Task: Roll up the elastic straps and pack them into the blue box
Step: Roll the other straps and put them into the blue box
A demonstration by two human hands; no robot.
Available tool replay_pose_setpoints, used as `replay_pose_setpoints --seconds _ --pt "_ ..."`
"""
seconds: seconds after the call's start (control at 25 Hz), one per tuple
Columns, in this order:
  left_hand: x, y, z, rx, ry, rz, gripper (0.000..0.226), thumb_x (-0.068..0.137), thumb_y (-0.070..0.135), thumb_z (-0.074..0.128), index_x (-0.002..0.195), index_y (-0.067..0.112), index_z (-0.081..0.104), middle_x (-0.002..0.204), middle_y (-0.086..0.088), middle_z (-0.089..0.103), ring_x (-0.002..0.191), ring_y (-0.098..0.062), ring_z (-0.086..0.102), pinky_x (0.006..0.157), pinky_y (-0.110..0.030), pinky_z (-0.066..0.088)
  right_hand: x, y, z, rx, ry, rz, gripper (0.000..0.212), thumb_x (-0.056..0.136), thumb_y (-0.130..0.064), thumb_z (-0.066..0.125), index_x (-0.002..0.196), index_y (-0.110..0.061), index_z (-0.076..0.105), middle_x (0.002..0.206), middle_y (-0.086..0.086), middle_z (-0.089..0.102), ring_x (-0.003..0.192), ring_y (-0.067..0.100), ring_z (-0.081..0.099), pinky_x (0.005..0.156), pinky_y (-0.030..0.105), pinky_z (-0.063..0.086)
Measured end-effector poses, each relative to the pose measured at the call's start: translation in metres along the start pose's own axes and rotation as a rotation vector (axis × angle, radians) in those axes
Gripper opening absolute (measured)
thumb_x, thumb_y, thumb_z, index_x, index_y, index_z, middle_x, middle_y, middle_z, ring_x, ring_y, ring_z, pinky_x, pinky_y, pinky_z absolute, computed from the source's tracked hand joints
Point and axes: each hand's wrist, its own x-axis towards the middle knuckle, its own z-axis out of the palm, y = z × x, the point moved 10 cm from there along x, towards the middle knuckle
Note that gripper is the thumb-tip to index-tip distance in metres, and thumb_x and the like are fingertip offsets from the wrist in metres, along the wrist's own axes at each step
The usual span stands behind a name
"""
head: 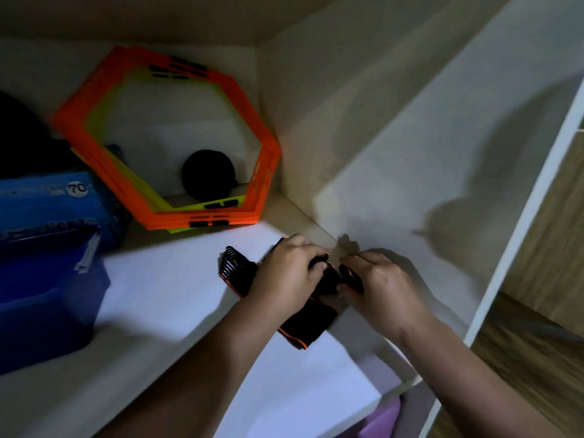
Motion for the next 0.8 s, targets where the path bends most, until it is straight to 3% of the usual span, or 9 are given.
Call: replay_pose_setpoints --seconds 0.16,0.24,0.36,0.56,0.68,0.8 --pt "-0.002 -0.056 -0.010 0.147 -0.044 -0.094 0.032 0.095 0.031 0.062 0.124 0.022 0.071 0.120 0.001 0.066 0.119 -0.020 0.051 0.096 -0.025 0.037 0.025 -0.022 0.029 -0.054 -0.150 -0.057 0.046 0.071 -0.032 0.067 0.114 -0.016 0.071 0.110 0.006 0.073 0.106 0.031 0.064 0.083 0.039 0.057" --pt "-0.007 -0.089 -0.010 0.208 -0.078 -0.174 0.033 0.095 0.032 0.061 0.126 0.023 0.070 0.125 0.000 0.065 0.122 -0.024 0.050 0.101 -0.032 0.042 0.037 -0.031 0.051 -0.119 -0.252 -0.120 0.043 0.073 -0.035 0.067 0.111 -0.015 0.070 0.110 0.006 0.072 0.110 0.030 0.061 0.090 0.036 0.053" --pt "-0.018 -0.140 -0.008 0.358 -0.134 -0.333 0.039 0.092 0.039 0.058 0.127 0.025 0.066 0.131 -0.005 0.060 0.124 -0.032 0.050 0.101 -0.043 0.047 0.054 -0.040 0.075 -0.201 -0.363 -0.129 0.034 0.079 -0.035 0.063 0.104 -0.014 0.067 0.106 0.009 0.071 0.108 0.030 0.061 0.085 0.036 0.053" --pt "-0.024 -0.188 -0.008 0.424 -0.138 -0.535 0.058 0.085 0.052 0.062 0.132 0.019 0.059 0.129 -0.018 0.055 0.119 -0.039 0.053 0.103 -0.047 0.047 0.066 -0.040 0.103 -0.189 -0.398 -0.054 0.030 0.085 -0.028 0.061 0.105 -0.007 0.068 0.106 0.017 0.070 0.099 0.036 0.068 0.072 0.032 0.048" --pt "-0.021 -0.195 -0.010 0.391 -0.125 -0.545 0.056 0.081 0.054 0.066 0.123 0.017 0.063 0.120 -0.014 0.062 0.114 -0.037 0.057 0.098 -0.045 0.050 0.067 -0.041 0.118 -0.146 -0.370 -0.046 0.026 0.085 -0.024 0.060 0.104 -0.009 0.071 0.109 0.015 0.070 0.099 0.034 0.068 0.077 0.034 0.054" --pt "-0.018 -0.195 -0.010 0.337 -0.129 -0.499 0.045 0.078 0.050 0.067 0.111 0.019 0.070 0.114 -0.008 0.061 0.109 -0.032 0.060 0.092 -0.044 0.053 0.069 -0.043 0.115 -0.097 -0.346 -0.036 0.034 0.087 -0.034 0.064 0.106 -0.008 0.074 0.110 0.018 0.064 0.100 0.036 0.065 0.083 0.036 0.053"
